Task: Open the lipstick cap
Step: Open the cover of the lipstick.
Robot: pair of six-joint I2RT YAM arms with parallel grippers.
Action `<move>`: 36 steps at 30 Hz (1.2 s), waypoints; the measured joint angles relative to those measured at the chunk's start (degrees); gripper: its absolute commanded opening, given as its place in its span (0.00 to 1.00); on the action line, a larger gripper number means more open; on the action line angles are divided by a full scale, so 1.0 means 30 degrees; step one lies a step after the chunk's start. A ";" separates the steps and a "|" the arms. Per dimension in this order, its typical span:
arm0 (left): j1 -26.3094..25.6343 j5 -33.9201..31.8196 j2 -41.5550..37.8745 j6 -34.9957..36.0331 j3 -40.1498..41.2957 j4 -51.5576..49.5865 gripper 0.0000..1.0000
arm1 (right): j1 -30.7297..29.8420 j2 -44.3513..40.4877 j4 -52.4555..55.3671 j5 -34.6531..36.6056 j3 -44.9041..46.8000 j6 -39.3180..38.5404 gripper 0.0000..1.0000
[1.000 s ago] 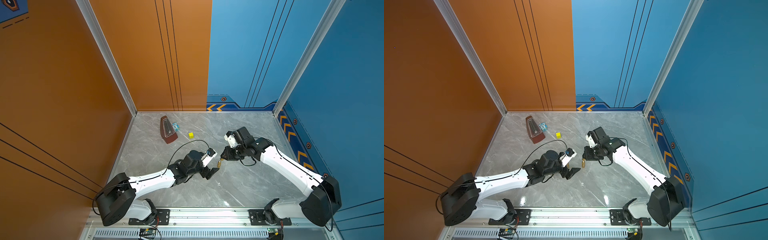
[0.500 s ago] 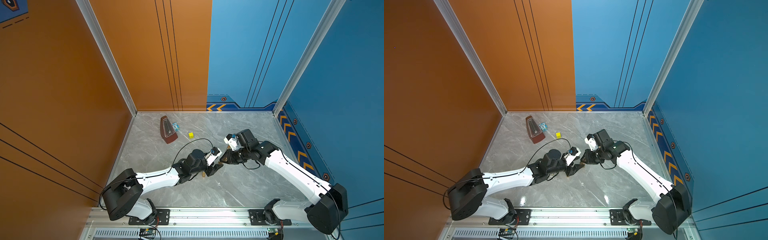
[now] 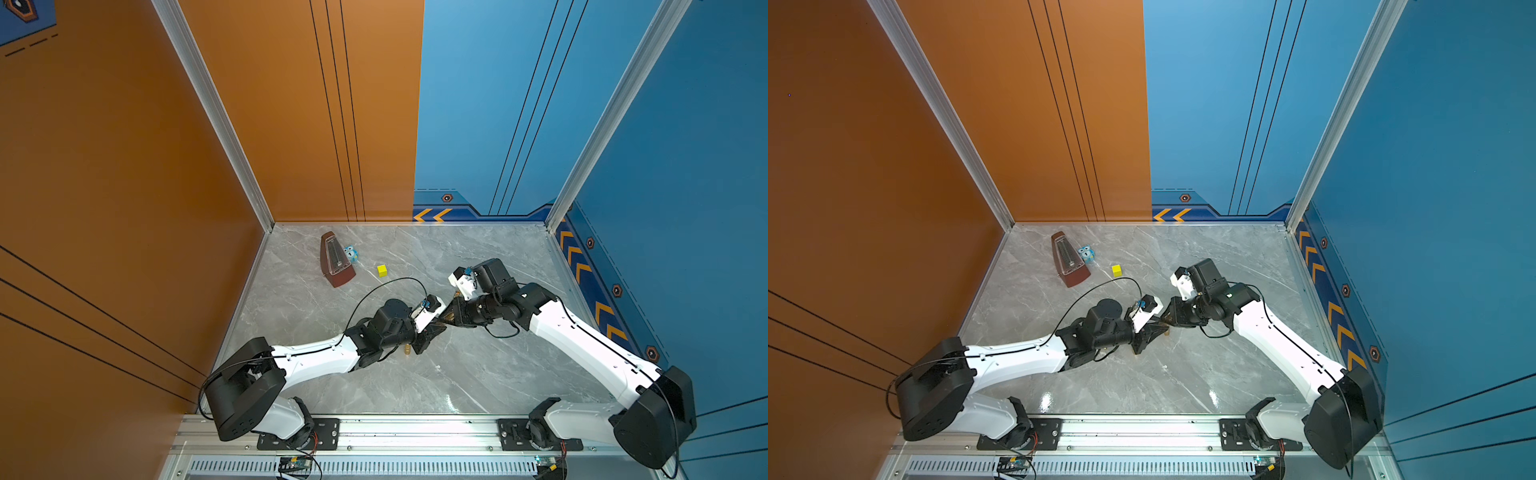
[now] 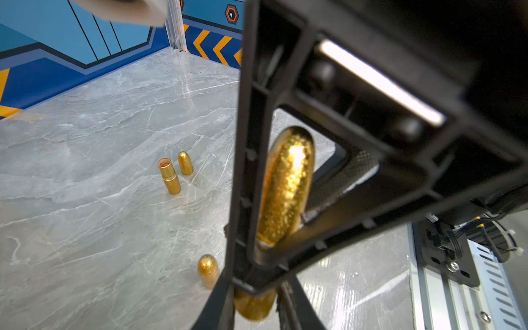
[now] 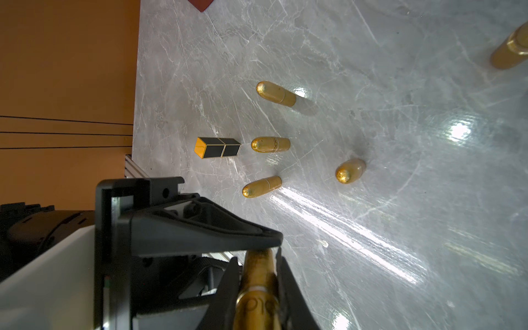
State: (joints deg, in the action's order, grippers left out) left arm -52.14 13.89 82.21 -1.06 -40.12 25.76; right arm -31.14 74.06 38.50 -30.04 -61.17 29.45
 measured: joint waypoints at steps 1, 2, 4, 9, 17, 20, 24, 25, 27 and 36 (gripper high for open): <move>-0.0007 0.0036 0.0000 0.0022 0.0000 0.0000 0.19 | 0.0029 0.0000 -0.0117 -0.0015 0.0029 0.0066 0.18; -0.0007 0.0036 0.0000 0.0000 0.0000 0.0007 0.16 | 0.0029 0.0000 -0.0189 -0.0022 0.0058 0.0087 0.18; -0.0015 0.0044 0.0000 0.0015 0.0000 0.0015 0.11 | 0.0044 0.0000 -0.0211 -0.0029 0.0058 0.0175 0.18; -0.0015 0.0000 0.0000 -0.0007 0.0000 0.0066 0.02 | 0.0117 -0.0007 -0.0255 -0.0087 0.0058 0.0211 0.23; -0.0015 -0.0510 0.0000 0.0000 0.0007 0.0146 0.00 | 0.0204 -0.0605 -0.0342 0.0095 0.0058 0.0131 0.42; -0.0015 -0.0714 0.0000 0.0000 0.0015 0.0146 0.00 | 0.0372 -0.0925 -0.0342 0.0386 0.0058 0.0124 0.47; -0.0015 -0.0925 0.0000 0.0000 0.0117 0.0160 0.00 | 0.0619 -0.0969 -0.0342 0.0561 0.0058 0.0044 0.44; -0.0015 -0.0976 0.0000 0.0000 0.0117 0.0153 0.00 | 0.0634 -0.0969 -0.0350 0.0561 0.0058 0.0000 0.42; -0.0015 -0.0984 0.0000 0.0000 0.0117 0.0168 0.00 | 0.0634 -0.0918 -0.0350 0.0532 0.0058 -0.0066 0.39; -0.0015 -0.1056 0.0066 0.0000 0.0124 0.0175 0.00 | 0.0627 -0.0583 -0.0364 0.0503 0.0058 -0.0393 0.29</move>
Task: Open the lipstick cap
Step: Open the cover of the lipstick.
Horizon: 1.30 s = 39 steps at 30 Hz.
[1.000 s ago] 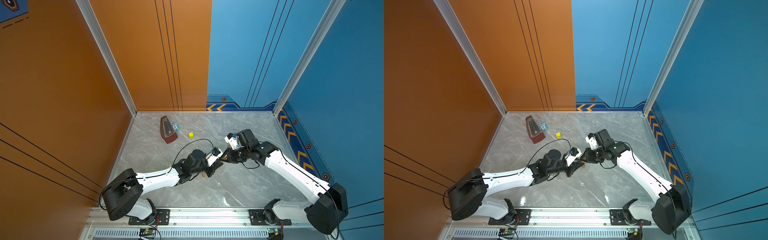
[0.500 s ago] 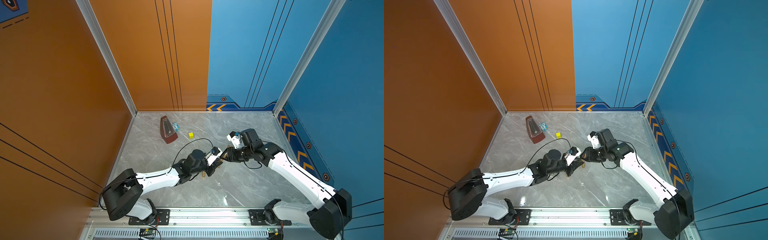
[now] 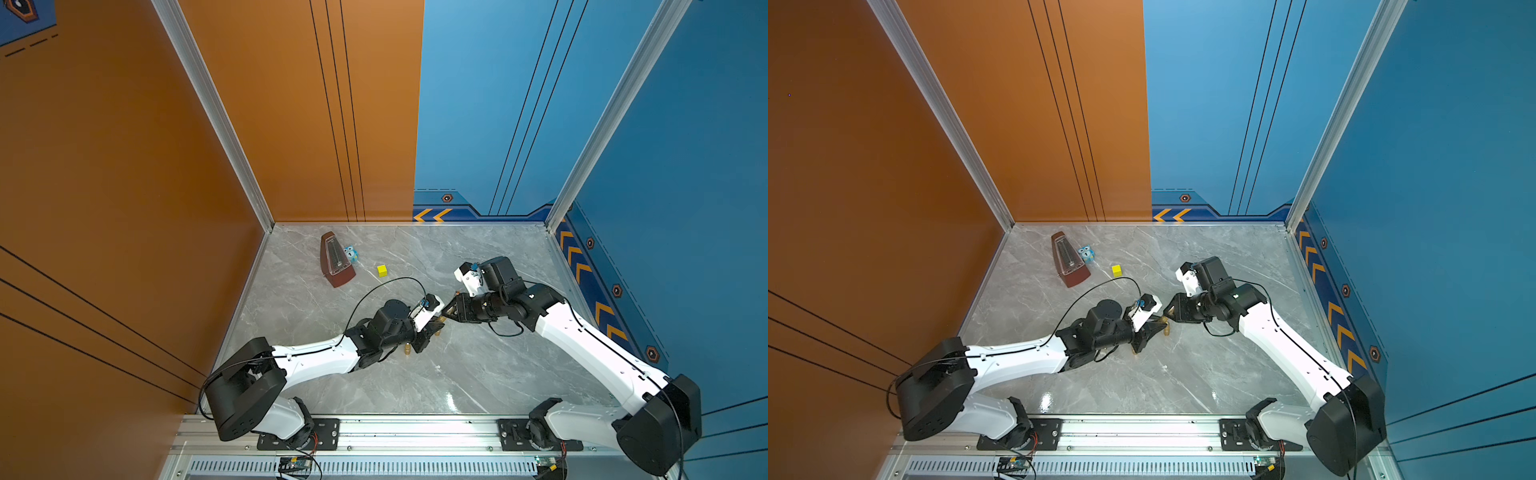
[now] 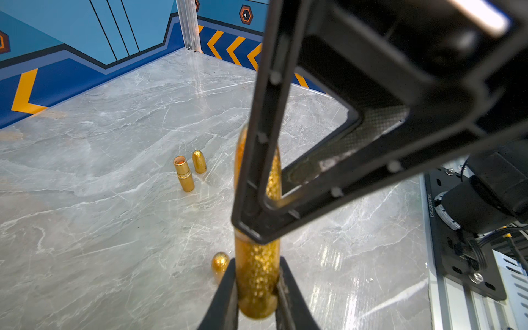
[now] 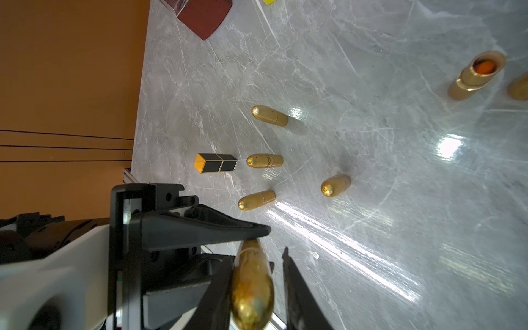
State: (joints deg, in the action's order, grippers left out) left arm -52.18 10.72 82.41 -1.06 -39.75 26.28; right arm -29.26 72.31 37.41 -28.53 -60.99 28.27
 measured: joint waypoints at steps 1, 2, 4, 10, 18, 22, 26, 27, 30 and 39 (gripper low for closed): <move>0.0000 0.0000 0.0029 0.0000 0.0000 0.0000 0.00 | 0.0000 0.0036 -0.0007 0.0000 0.0000 -0.0007 0.29; 0.0000 0.0000 0.0058 0.0000 0.0000 -0.0007 0.00 | 0.0000 0.0102 -0.0015 0.0000 0.0000 -0.0051 0.29; 0.0000 0.0000 0.0124 0.0000 0.0000 -0.0015 0.00 | -0.0015 0.0233 -0.0036 0.0000 0.0000 -0.0080 0.28; 0.0000 -0.0036 0.0255 0.0015 0.0000 -0.0117 0.00 | -0.0044 0.0437 -0.0153 -0.0197 -0.0007 -0.0204 0.20; 0.0000 -0.0219 0.0270 0.0073 0.0000 -0.0146 0.00 | -0.0051 0.0459 -0.0219 -0.0226 -0.0015 -0.0342 0.19; 0.0000 -0.0350 0.0262 0.0087 0.0000 -0.0124 0.00 | 0.0087 0.0437 -0.0211 -0.0313 -0.0015 -0.0342 0.19; -0.0007 -0.0437 0.0248 0.0219 -0.0015 -0.0073 0.00 | 0.0306 0.0379 -0.0197 -0.0612 -0.0015 -0.0342 0.19; -0.0007 -0.0452 0.0248 0.0240 -0.0015 -0.0036 0.00 | 0.0372 0.0342 -0.0189 -0.0685 -0.0015 -0.0342 0.19; -0.0007 -0.0503 0.0175 0.0335 -0.0015 0.0073 0.00 | 0.0590 0.0240 -0.0189 -0.1020 -0.0015 -0.0342 0.18; -0.0095 -0.0605 -0.0080 0.0503 -0.0029 0.0342 0.00 | 0.1275 -0.0255 -0.0182 -0.1872 -0.0015 -0.0342 0.19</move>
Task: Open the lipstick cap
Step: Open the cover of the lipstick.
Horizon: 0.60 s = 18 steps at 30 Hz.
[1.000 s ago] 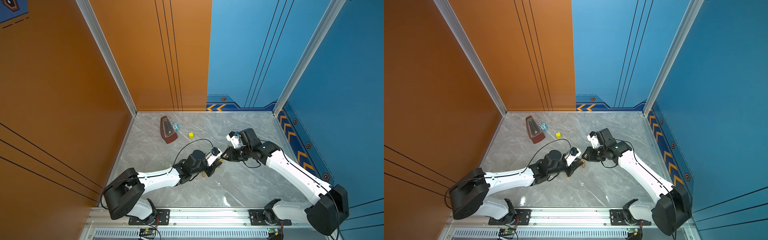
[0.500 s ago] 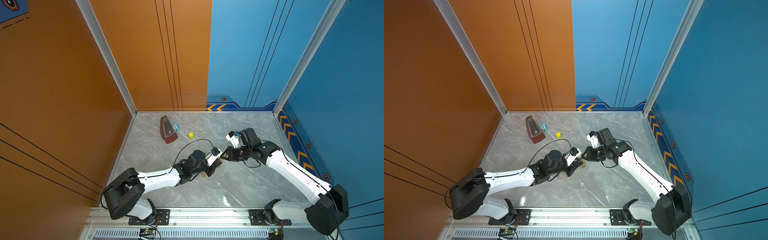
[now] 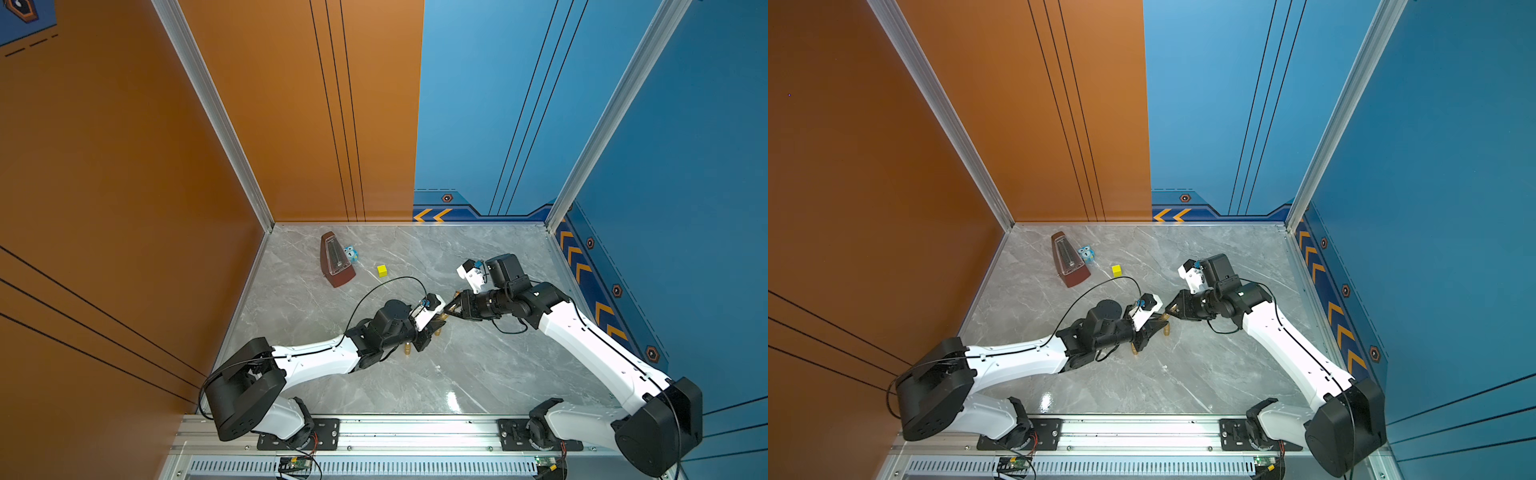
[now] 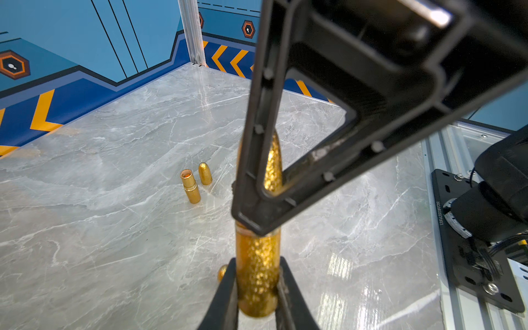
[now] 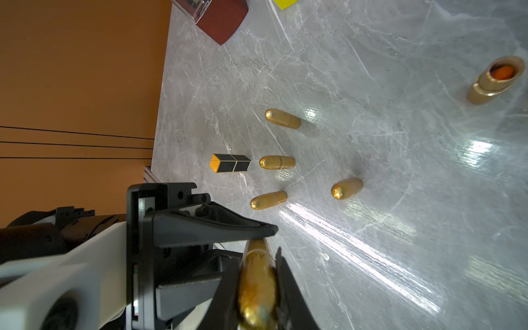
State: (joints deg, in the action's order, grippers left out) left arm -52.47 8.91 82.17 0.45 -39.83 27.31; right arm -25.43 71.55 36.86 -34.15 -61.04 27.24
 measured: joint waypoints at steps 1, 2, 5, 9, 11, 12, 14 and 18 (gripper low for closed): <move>0.0000 -0.0095 -0.0007 0.0015 0.0029 -0.0357 0.00 | 0.0219 -0.0124 -0.0007 0.0036 0.0000 0.0007 0.19; 0.0000 -0.0226 0.0007 0.0007 0.0066 -0.0692 0.00 | 0.0459 -0.0270 0.0007 0.0095 0.0000 0.0007 0.19; 0.0007 -0.0554 0.0007 0.0007 0.0138 -0.1377 0.00 | 0.0896 -0.0612 0.0007 0.0182 0.0000 0.0007 0.19; 0.0000 -0.0743 0.0007 0.0007 0.0138 -0.1647 0.00 | 0.1042 -0.0787 0.0015 0.0386 0.0000 -0.0015 0.19; 0.0000 -0.0831 -0.0015 0.0007 0.0138 -0.1683 0.00 | 0.1195 -0.0787 0.0058 0.0889 0.0007 -0.0087 0.20; 0.0007 -0.0874 -0.0036 0.0007 0.0146 -0.1712 0.00 | 0.1275 -0.0787 0.0117 0.1209 0.0007 -0.0131 0.20; 0.0007 -0.0984 -0.0146 0.0007 0.0160 -0.1785 0.00 | 0.1421 -0.0780 0.0284 0.2193 0.0036 -0.0168 0.20; 0.0007 -0.1392 -0.0291 0.0000 0.0168 -0.1792 0.00 | 0.1413 -0.0539 0.0408 0.4430 0.0313 -0.0386 0.20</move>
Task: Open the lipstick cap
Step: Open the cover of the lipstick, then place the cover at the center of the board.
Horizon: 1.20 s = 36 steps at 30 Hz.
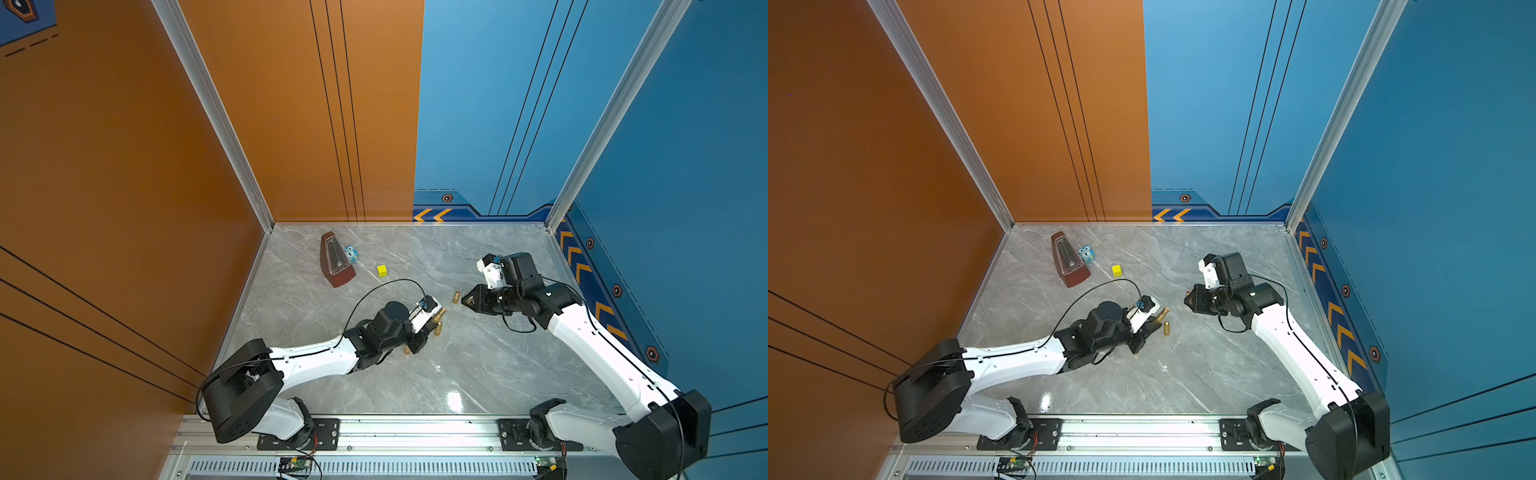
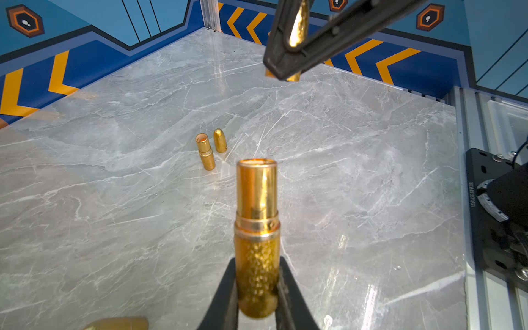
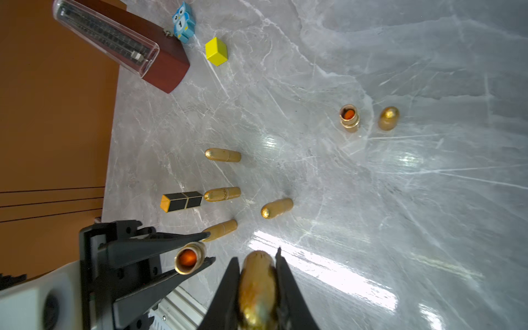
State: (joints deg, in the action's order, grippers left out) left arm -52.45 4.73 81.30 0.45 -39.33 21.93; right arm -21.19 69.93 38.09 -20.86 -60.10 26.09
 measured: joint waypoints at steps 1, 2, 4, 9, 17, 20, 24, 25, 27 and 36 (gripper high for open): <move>0.0000 -0.0109 -0.0007 -0.0007 0.0000 0.0000 0.00 | -0.0066 0.0270 0.0022 0.0721 0.0109 -0.0080 0.20; 0.0000 -0.0255 -0.0015 -0.0007 0.0000 -0.0007 0.00 | -0.0124 0.0597 0.0022 0.1311 0.0211 -0.0146 0.20; 0.0029 -0.0488 -0.0015 -0.0015 0.0000 -0.0051 0.00 | -0.0277 0.1406 0.0007 0.2339 0.0408 -0.0226 0.19; 0.0109 -0.0911 -0.0015 -0.0124 0.0000 -0.0175 0.00 | -0.0641 0.3555 -0.0452 0.4109 0.1173 -0.0255 0.19; 0.0474 -0.1100 -0.0109 -0.0444 0.0066 -0.0182 0.00 | -0.1188 0.6885 -0.2441 0.5778 0.1202 -0.0182 0.19; 0.0641 -0.1100 -0.0175 -0.0517 0.0204 -0.0197 0.00 | -0.1311 0.7876 -0.3067 0.6120 0.1166 -0.0175 0.19; 0.0772 -0.1100 -0.0175 -0.0590 0.0262 -0.0219 0.00 | -0.1494 0.9143 -0.3519 0.6426 0.0780 -0.0182 0.19; 0.0823 -0.1093 -0.0175 -0.0590 0.0262 -0.0219 0.00 | -0.1581 0.9398 -0.3606 0.6550 0.0641 -0.0182 0.19; 0.0903 -0.1093 -0.0175 -0.0590 0.0270 -0.0211 0.00 | -0.1741 0.9734 -0.3752 0.6645 0.0393 -0.0189 0.19; 0.1093 -0.1086 -0.0175 -0.0605 0.0270 -0.0211 0.00 | -0.2084 1.0440 -0.4204 0.7563 -0.0117 -0.0204 0.19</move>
State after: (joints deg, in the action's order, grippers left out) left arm -49.17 1.48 80.77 -1.37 -38.52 21.30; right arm -27.44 101.25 25.47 1.83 -60.45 25.47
